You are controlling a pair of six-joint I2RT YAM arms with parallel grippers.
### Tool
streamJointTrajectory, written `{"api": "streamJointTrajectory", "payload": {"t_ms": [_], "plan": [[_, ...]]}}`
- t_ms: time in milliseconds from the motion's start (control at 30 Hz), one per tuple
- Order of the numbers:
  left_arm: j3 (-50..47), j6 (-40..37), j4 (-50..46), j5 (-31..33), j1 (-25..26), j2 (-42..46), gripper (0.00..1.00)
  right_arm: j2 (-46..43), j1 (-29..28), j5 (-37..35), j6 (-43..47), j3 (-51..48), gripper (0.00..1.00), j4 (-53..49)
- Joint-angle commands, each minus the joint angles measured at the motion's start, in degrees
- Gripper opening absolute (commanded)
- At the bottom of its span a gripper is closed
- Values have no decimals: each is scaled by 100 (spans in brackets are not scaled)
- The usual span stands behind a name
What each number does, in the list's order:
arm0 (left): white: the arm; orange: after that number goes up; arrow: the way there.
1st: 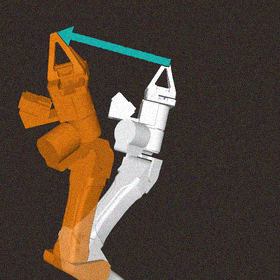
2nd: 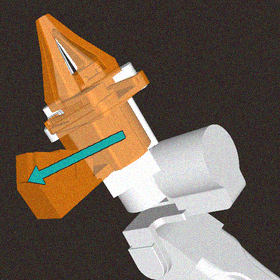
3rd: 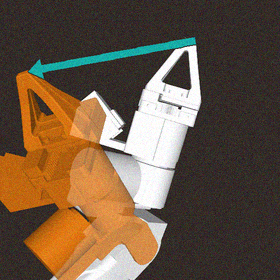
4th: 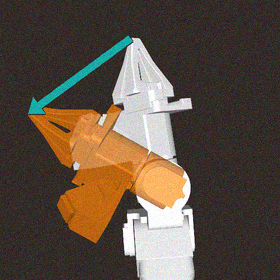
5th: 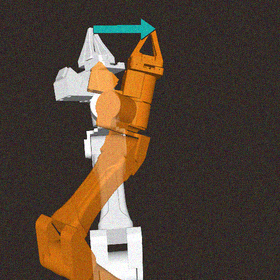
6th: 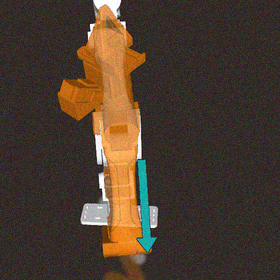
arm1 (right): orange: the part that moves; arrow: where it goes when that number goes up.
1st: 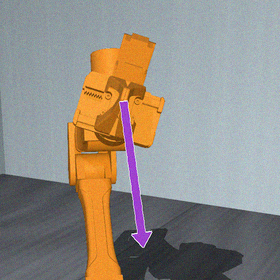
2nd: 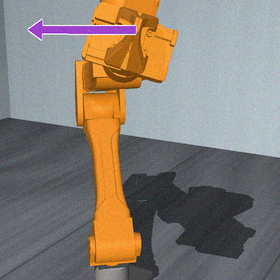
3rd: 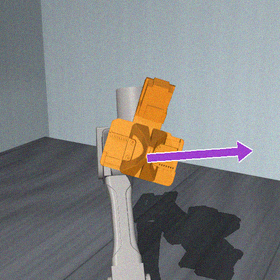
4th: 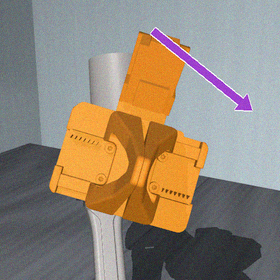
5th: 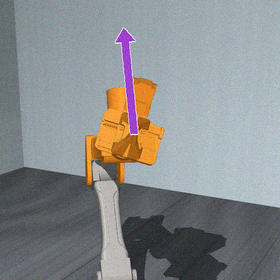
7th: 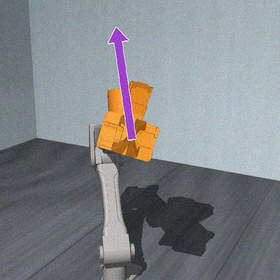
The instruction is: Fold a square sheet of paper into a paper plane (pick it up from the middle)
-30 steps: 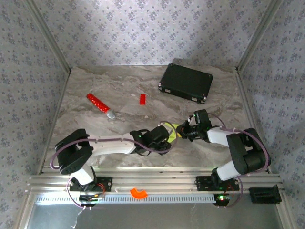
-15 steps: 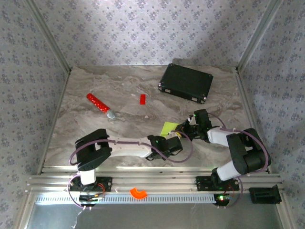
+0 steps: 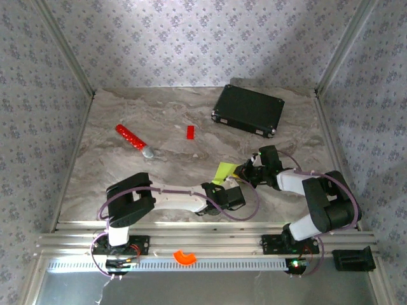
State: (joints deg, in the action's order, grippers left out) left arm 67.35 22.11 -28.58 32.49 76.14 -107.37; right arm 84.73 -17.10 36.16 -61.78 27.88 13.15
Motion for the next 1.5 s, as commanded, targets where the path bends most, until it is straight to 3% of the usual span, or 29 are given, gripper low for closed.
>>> {"api": "streamJointTrajectory", "payload": {"t_ms": [0,400,633,900,1133,1333,1467], "plan": [[86,8,-179,214,28,-98,40,-119,25,7,-80,-47,0,21],[122,74,-209,231,24,-227,37,-116,23,20,-97,-38,0,41],[147,91,-245,292,28,-242,27,-117,23,30,-124,-37,0,61],[149,118,-255,317,32,-266,27,-118,23,47,-121,-47,0,51],[217,135,-306,319,24,-301,13,-122,32,53,-115,-54,0,39],[208,172,-258,324,25,-295,14,-115,32,41,-106,-54,0,40],[195,187,-252,315,18,-286,8,-120,32,36,-106,-60,0,39]]}}
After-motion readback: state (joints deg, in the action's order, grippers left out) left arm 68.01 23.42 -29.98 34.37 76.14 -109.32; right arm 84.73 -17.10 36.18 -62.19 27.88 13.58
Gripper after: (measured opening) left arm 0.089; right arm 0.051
